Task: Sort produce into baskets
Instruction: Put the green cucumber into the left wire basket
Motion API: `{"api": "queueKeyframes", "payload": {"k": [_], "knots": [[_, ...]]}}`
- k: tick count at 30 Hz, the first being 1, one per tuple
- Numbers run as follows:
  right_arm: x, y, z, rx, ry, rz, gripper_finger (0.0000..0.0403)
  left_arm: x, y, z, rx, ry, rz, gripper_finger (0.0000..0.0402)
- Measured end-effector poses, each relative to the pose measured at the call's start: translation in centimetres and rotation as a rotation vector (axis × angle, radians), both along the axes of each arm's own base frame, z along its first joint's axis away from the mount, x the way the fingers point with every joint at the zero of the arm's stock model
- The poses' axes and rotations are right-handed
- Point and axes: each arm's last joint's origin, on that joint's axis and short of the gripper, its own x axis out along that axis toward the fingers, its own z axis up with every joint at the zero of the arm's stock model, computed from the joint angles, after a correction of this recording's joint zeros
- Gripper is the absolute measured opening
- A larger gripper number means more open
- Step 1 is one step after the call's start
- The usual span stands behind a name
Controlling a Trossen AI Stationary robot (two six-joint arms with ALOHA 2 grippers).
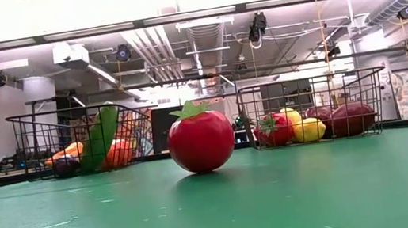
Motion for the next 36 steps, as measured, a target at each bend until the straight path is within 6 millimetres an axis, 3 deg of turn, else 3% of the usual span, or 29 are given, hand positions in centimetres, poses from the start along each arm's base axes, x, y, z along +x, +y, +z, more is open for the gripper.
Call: {"api": "queueKeyframes", "payload": {"k": [6, 11, 24, 28, 34, 36], "knots": [[2.7, 0.1, -0.1, -0.158, -0.154, 0.128, 0.016, -0.2, 0.2, -0.5, -0.046, -0.059, 0.015, 0.0246], [4.1, 0.6, 0.0, -0.22, -0.265, 0.216, 0.016, 0.1, 0.5, 0.3, -0.066, -0.133, 0.135, 0.0246], [6.4, -0.6, -2.8, -0.224, -0.237, 0.228, 0.016, 0.5, 0.4, 1.8, -0.072, -0.227, 0.137, 0.0244], [6.5, -0.8, -2.7, -0.218, -0.246, 0.221, 0.0175, 0.5, 0.4, 1.8, -0.071, -0.228, 0.141, 0.0215], [6.5, -0.7, -2.5, -0.22, -0.256, 0.223, 0.019, 0.5, 0.4, 1.8, -0.065, -0.226, 0.158, 0.0113], [6.6, -0.8, -2.6, -0.201, -0.258, 0.208, 0.0192, 0.4, 0.5, 1.7, -0.06, -0.221, 0.173, 0.0111]]}}
